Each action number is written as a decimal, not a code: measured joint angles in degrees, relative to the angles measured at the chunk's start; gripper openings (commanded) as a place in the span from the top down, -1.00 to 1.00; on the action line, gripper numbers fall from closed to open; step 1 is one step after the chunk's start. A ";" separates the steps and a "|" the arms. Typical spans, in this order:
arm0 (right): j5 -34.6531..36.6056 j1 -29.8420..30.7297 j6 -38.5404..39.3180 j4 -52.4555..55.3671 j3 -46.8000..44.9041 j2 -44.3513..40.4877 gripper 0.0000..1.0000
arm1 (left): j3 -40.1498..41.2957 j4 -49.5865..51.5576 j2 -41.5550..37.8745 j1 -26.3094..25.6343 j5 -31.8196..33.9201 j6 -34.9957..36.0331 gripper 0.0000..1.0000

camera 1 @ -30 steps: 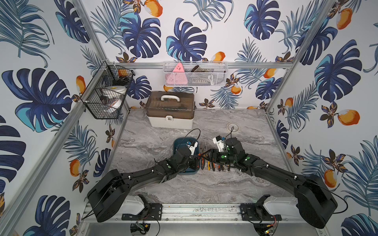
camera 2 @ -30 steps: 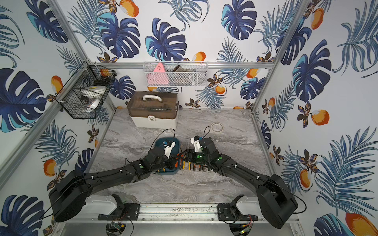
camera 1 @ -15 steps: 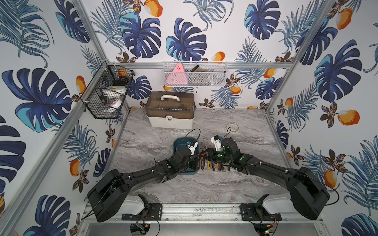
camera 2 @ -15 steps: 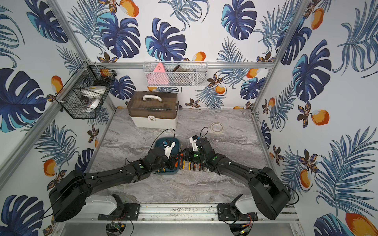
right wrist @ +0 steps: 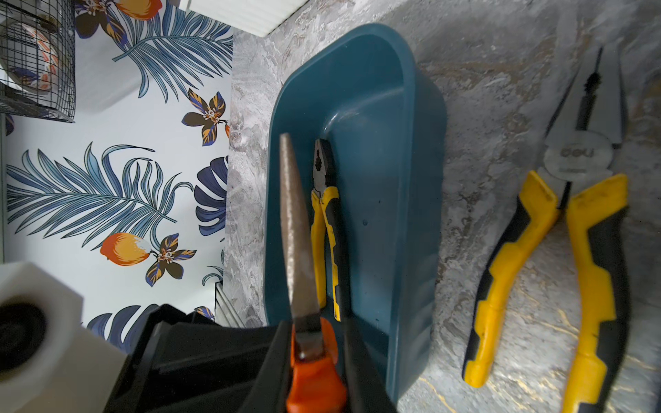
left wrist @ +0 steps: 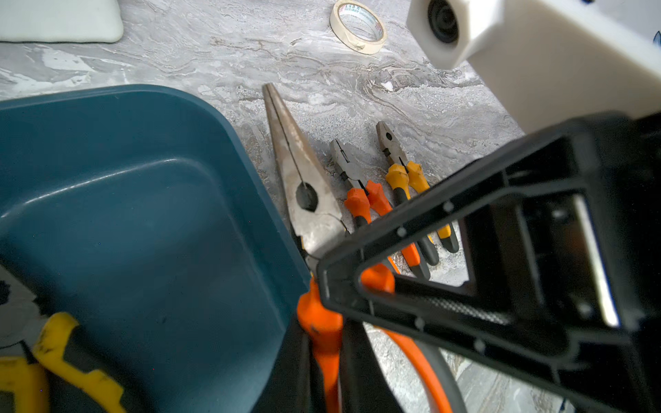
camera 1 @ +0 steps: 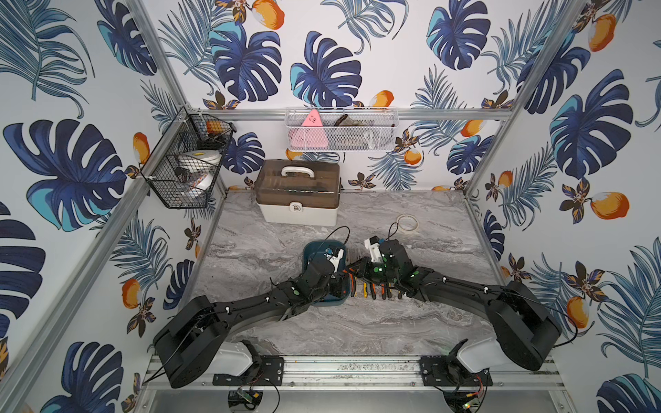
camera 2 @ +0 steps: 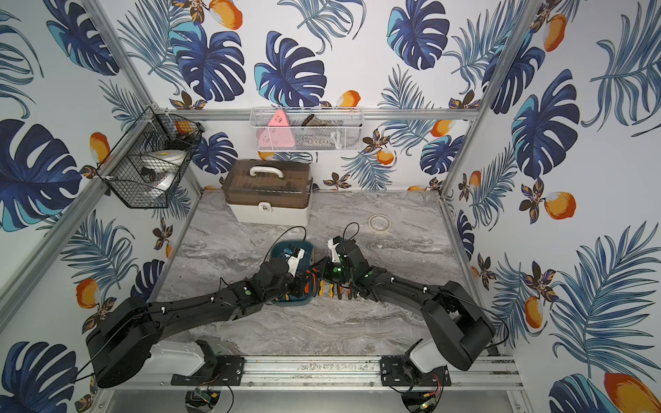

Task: Take the pliers out of the storage box
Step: Place the pliers at the center of the board.

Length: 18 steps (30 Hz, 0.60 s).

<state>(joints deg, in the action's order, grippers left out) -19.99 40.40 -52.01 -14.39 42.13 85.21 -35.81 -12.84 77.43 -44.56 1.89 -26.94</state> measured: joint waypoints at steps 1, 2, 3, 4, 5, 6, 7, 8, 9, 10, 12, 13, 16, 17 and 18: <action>0.04 0.02 0.00 0.02 0.07 0.00 1.00 | 0.00 -0.02 -0.02 0.00 0.02 0.00 1.00; 0.22 0.07 0.09 0.22 0.24 0.00 1.00 | 0.07 -0.11 -0.04 0.00 0.07 0.00 1.00; 0.39 0.13 0.22 0.42 0.42 0.00 1.00 | 0.15 -0.33 -0.11 0.02 0.13 0.00 0.96; 0.50 0.17 0.39 0.57 0.55 -0.02 1.00 | 0.22 -0.42 -0.17 0.02 0.24 -0.02 0.89; 0.63 0.22 0.46 0.66 0.66 -0.02 1.00 | 0.33 -0.59 -0.28 0.02 0.39 -0.02 0.77; 0.72 0.26 0.63 0.74 0.72 -0.07 1.00 | 0.50 -0.83 -0.42 0.02 0.46 -0.02 0.59; 0.70 0.28 0.70 0.81 0.74 -0.15 1.00 | 0.63 -0.92 -0.57 0.02 0.46 -0.02 0.37; 0.66 0.35 0.85 0.83 0.74 -0.28 1.00 | 0.72 -0.94 -0.76 0.00 0.52 -0.04 0.12; 0.83 0.39 1.14 0.83 0.74 -0.48 1.00 | 0.83 -0.94 -1.03 0.00 0.85 0.00 -0.05; 1.40 0.39 1.60 0.83 0.81 -0.72 1.00 | 1.03 -0.94 -1.38 0.00 0.83 -0.28 -0.19; 2.40 0.31 1.79 1.01 1.14 -1.33 1.00 | 1.40 -0.79 -2.19 -0.04 1.07 -0.44 -0.33; 2.62 0.35 2.01 1.25 1.36 -1.64 1.00 | 1.51 -0.79 -2.60 -0.04 1.49 -0.57 -0.36; 3.43 0.37 2.60 1.68 1.64 -2.86 1.00 | 1.90 -1.40 -3.93 -0.04 2.47 -1.09 -0.39; 3.80 0.37 2.86 1.97 1.64 -3.32 1.00 | 2.05 -1.75 -4.28 -0.04 2.84 -1.60 -0.39; 4.11 0.37 3.19 2.32 1.64 -3.74 1.00 | 2.19 -2.05 -4.66 -0.04 3.19 -1.64 -0.39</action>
<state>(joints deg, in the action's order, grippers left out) -15.88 40.77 -48.82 -12.08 43.77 81.47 -33.63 -14.90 72.77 -44.60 5.08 -28.58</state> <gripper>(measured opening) 0.236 0.695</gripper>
